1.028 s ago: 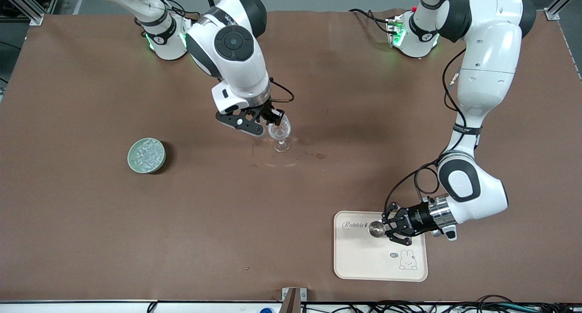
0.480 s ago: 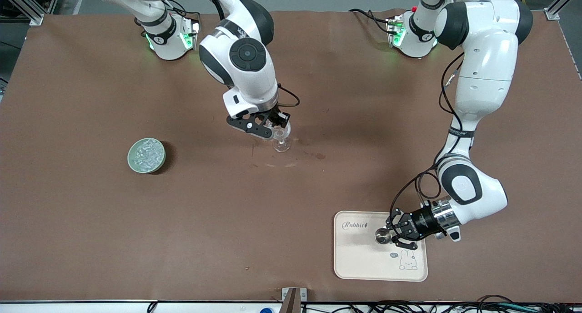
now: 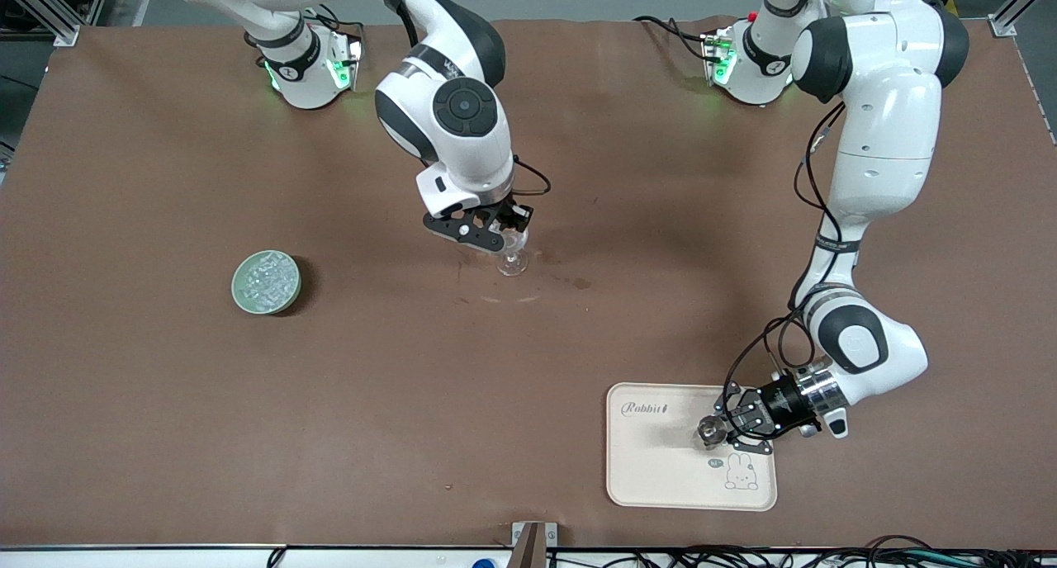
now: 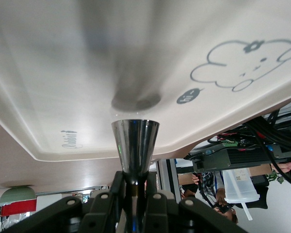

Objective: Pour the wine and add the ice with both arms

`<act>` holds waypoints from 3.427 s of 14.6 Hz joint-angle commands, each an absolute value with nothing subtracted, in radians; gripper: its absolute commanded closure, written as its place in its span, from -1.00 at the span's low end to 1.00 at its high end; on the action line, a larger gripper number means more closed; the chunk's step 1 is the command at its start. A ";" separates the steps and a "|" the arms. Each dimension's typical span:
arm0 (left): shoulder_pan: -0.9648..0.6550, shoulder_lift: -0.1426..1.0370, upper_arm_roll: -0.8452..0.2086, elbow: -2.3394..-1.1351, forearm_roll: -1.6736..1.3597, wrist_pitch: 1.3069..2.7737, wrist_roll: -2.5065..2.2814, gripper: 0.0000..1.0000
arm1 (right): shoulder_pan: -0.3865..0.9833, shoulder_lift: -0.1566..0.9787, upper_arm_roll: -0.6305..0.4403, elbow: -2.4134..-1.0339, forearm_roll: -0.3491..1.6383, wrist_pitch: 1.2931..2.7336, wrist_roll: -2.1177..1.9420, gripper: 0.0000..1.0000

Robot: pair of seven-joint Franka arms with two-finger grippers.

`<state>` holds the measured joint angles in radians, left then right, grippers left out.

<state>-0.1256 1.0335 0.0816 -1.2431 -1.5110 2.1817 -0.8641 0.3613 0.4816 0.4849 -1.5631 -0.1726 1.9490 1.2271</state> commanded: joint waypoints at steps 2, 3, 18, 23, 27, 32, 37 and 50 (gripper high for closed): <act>-0.124 1.043 0.094 -1.236 -1.571 2.149 -0.850 0.88 | 0.367 0.485 0.489 -1.568 -0.193 1.957 1.250 0.83; -0.121 1.043 0.094 -1.242 -1.572 2.143 -0.850 0.87 | 0.367 0.486 0.491 -1.568 -0.193 1.959 1.250 0.81; -0.115 1.000 0.234 -1.310 -1.611 1.927 -0.705 -1.00 | 0.345 0.479 0.495 -1.514 -0.184 1.950 1.243 -0.90; -0.124 0.918 0.305 -1.316 -1.348 1.833 -0.650 -1.00 | 0.181 0.284 0.522 -1.511 -0.195 1.861 1.186 -1.00; -0.118 0.847 0.310 -1.266 -1.123 1.839 -0.647 -1.00 | 0.158 0.154 0.307 -1.477 -0.181 1.729 0.906 -1.00; -0.115 0.749 0.411 -1.239 -1.063 1.842 -0.646 -1.00 | 0.132 0.089 0.073 -1.457 -0.176 1.683 0.594 -1.00; -0.110 0.559 0.385 -1.244 -0.739 1.822 -0.541 -1.00 | 0.095 0.040 -0.107 -1.463 -0.100 1.617 0.234 -1.00; -0.032 0.008 -0.079 -1.572 -0.057 1.672 -0.084 -1.00 | 0.005 0.032 -0.066 -1.462 -0.034 1.588 0.181 -1.00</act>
<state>-0.0667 0.1728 -0.0227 -1.3860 -0.0892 1.6481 -0.1240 0.0041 0.0451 -0.0738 -1.4505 -0.0497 1.5915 0.1429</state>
